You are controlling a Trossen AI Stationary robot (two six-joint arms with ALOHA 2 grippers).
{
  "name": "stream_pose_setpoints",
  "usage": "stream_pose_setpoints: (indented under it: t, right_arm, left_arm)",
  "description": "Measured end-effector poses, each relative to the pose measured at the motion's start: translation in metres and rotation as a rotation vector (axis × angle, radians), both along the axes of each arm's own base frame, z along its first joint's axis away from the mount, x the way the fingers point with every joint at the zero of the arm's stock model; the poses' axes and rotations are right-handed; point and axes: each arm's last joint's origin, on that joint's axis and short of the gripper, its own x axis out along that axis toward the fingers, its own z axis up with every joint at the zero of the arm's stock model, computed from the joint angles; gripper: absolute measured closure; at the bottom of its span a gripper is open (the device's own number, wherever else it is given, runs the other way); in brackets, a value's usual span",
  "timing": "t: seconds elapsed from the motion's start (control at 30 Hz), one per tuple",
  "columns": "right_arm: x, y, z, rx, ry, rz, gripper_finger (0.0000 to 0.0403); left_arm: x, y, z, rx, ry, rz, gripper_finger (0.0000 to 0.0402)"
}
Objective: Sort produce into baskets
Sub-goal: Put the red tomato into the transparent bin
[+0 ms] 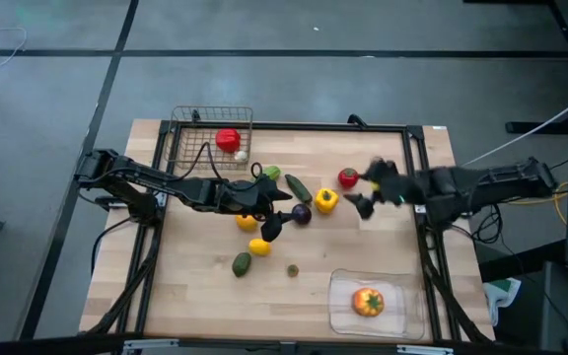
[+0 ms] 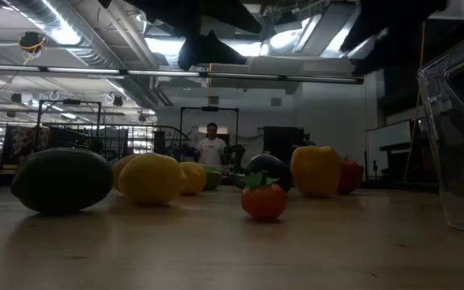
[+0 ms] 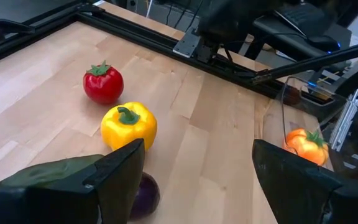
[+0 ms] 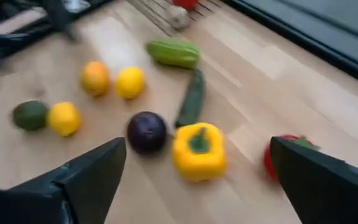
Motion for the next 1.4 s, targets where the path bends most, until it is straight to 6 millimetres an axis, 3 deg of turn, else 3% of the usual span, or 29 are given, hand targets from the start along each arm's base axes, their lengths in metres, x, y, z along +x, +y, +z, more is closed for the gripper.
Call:
stream_pose_setpoints:
  t: [0.3, 0.67, 0.87, 1.4]
  right_arm:
    - [0.011, -0.076, -0.021, 0.159, 0.134, -0.028, 0.0010]
    - [0.028, -0.137, -0.073, 0.302, 0.300, -0.045, 0.0010]
    - [0.032, -0.152, -0.098, 0.382, 0.369, -0.044, 0.0010]
    - [0.042, -0.158, -0.132, 0.454, 0.487, -0.048, 0.0010]
  left_arm:
    - [-0.001, 0.000, -0.003, 0.003, 0.031, 0.000, 0.0107]
    - [-0.005, 0.001, -0.009, 0.011, 0.106, 0.000, 0.0107]
    - [-0.005, 0.000, -0.010, 0.012, 0.117, 0.000, 0.0107]
    - [-0.006, 0.001, -0.011, 0.014, 0.133, 0.000, 0.0107]
